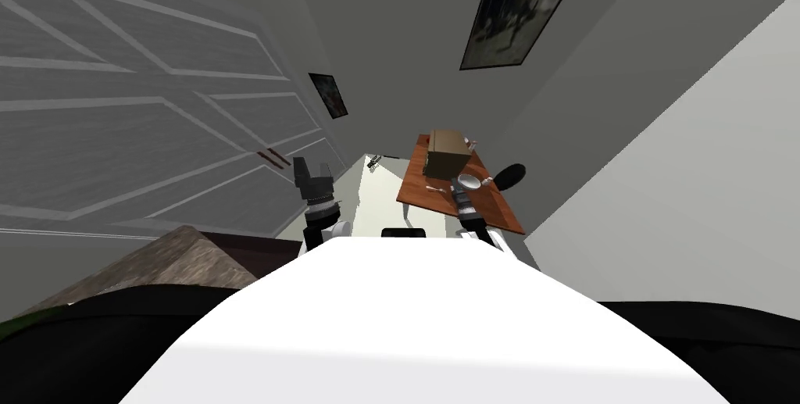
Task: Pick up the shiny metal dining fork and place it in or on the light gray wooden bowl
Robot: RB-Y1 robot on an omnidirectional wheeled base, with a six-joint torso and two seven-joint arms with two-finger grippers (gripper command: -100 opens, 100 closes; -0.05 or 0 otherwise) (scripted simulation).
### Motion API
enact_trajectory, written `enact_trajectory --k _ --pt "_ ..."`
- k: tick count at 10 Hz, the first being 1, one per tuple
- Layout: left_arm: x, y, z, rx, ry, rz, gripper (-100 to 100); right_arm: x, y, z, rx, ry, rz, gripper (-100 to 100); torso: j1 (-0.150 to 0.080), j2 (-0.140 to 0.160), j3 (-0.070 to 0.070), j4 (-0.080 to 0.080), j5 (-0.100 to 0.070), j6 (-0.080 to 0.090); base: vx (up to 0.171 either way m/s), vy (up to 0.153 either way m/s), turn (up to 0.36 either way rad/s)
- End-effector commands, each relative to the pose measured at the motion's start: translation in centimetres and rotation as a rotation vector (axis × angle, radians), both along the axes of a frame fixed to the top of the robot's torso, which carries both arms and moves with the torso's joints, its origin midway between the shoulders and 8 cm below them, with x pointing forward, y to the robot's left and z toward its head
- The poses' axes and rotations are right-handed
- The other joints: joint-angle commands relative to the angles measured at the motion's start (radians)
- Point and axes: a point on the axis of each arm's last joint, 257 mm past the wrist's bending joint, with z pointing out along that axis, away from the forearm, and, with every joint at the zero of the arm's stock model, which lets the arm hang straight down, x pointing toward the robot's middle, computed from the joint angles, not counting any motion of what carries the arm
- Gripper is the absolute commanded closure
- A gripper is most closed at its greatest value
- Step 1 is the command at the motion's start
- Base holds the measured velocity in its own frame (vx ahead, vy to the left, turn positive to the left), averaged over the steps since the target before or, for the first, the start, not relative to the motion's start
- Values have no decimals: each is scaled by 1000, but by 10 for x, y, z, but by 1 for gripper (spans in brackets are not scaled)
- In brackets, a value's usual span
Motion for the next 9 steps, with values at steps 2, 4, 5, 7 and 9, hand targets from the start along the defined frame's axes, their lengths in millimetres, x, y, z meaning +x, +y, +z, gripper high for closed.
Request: enact_trajectory --k 2,4,5,7,9 --pt "0 0 0 0 0 0 0 -4 -1 -24 -73 64 26 -100 1 0 0 0 0 0 -7 45 134" --pt "0 0 0 0 0 0 0 -8 -5 -48 -135 119 47 -100 0 -1 0 0 0 0 -1 35 155" --pt "0 0 0 0 0 0 0 -13 -9 -72 -191 173 63 -100 0 0 0 0 0 0 -5 38 198" --pt "0 0 0 0 0 0 0 -20 -16 -95 -257 228 85 -100 0 0 0 0 0 0 3 34 135" --pt "0 0 0 0 0 0 0 -30 -26 -119 -337 289 111 -100 1 -1 -1 0 0 0 11 49 225"
